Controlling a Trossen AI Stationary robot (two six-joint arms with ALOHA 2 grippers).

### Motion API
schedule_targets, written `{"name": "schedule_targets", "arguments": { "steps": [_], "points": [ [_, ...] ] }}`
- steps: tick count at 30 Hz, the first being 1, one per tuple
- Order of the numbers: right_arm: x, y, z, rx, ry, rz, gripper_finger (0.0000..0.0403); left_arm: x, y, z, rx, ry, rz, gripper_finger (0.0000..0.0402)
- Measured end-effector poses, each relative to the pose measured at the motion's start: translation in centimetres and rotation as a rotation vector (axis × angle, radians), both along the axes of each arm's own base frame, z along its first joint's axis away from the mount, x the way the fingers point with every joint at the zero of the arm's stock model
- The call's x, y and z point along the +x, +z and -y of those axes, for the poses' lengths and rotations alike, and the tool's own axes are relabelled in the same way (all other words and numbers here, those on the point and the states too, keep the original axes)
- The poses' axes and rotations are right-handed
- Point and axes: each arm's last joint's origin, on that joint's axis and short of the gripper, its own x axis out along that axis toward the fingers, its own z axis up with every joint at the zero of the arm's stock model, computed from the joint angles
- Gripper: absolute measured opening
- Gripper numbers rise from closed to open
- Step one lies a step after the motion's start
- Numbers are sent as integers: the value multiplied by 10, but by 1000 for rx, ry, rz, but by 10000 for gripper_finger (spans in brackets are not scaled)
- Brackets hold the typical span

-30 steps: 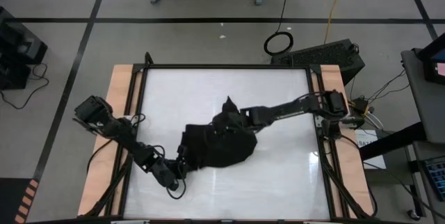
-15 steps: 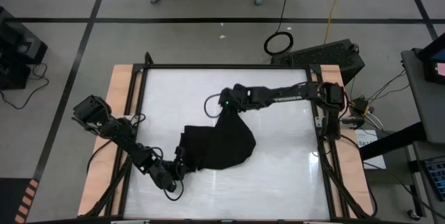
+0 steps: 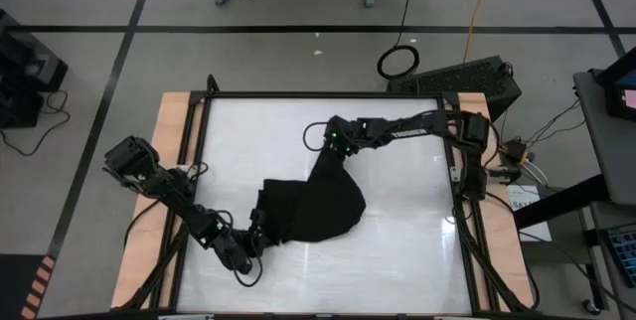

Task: Roll towel
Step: Roll the black towel

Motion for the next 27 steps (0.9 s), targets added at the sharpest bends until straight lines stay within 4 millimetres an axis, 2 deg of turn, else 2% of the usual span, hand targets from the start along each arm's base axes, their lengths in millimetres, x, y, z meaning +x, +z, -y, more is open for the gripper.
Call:
{"name": "schedule_targets", "arguments": {
  "steps": [6,12,16,21,27],
  "points": [
    [7,-11,2,52,5,83,173,0,0,0,0,0,1,17],
    [15,-7,3,55,36,180,163,0,0,0,1,1,1,17],
    [15,-7,4,49,40,180,117,0,0,0,1,2,1,17],
    [15,-7,2,30,77,172,18,1,0,-1,6,7,4,17],
    [18,-6,-8,21,115,171,3,0,0,-2,20,18,11,17]
  ]
}}
